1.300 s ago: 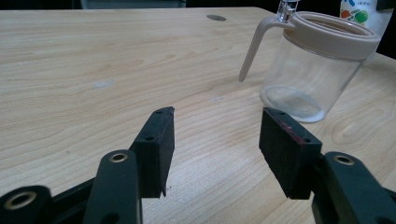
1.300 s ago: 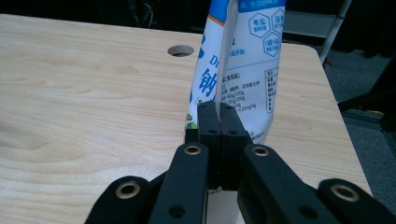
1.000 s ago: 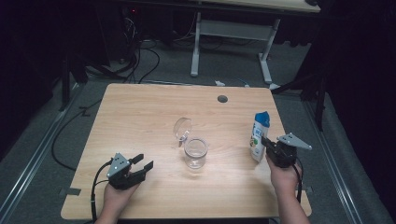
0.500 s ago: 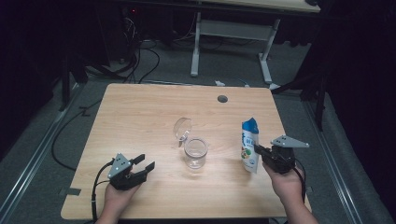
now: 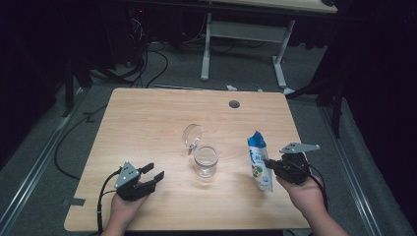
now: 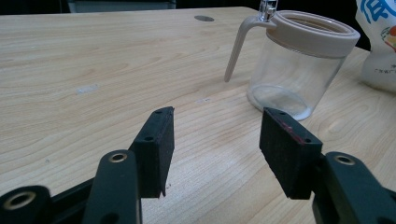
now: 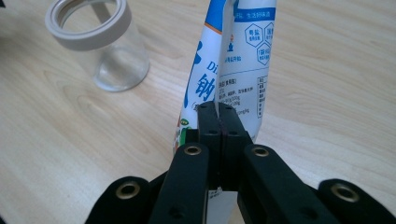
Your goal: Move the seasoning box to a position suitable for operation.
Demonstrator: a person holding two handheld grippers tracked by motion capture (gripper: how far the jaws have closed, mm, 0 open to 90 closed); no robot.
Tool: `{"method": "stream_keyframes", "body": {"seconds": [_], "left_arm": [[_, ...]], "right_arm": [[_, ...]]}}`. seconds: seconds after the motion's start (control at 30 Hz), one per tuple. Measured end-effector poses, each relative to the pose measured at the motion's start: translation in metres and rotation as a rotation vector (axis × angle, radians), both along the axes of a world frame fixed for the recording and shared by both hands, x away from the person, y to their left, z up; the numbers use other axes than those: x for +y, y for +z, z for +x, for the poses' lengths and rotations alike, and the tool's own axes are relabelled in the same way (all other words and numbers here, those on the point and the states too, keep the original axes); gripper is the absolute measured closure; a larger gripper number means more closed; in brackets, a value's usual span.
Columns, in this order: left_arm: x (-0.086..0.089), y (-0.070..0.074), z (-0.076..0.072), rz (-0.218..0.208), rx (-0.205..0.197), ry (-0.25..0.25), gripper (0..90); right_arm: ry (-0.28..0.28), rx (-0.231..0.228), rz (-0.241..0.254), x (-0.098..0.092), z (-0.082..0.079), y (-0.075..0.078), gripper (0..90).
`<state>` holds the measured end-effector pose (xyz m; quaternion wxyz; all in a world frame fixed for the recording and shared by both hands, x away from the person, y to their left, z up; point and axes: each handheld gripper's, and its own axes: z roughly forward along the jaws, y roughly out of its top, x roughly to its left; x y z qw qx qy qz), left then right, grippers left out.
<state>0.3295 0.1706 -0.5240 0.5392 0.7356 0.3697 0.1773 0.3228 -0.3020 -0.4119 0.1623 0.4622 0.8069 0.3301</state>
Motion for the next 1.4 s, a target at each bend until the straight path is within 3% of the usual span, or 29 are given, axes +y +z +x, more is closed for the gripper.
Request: {"method": "stream_keyframes", "body": {"seconds": [0.9,1.03,1.4], "left_arm": [[-0.005,-0.001,-0.001,0.015,-0.006,-0.02,45.2],[-0.004,-0.001,-0.001,0.018,-0.008,-0.022,45.2],[-0.005,-0.001,-0.001,0.017,-0.008,-0.025,45.2]], "right_arm": [[0.085,0.247,-0.146,0.015,0.012,0.021,90.0],[0.094,0.265,-0.168,0.018,0.013,0.023,90.0],[0.097,0.27,-0.157,0.019,0.013,0.028,90.0]]}}
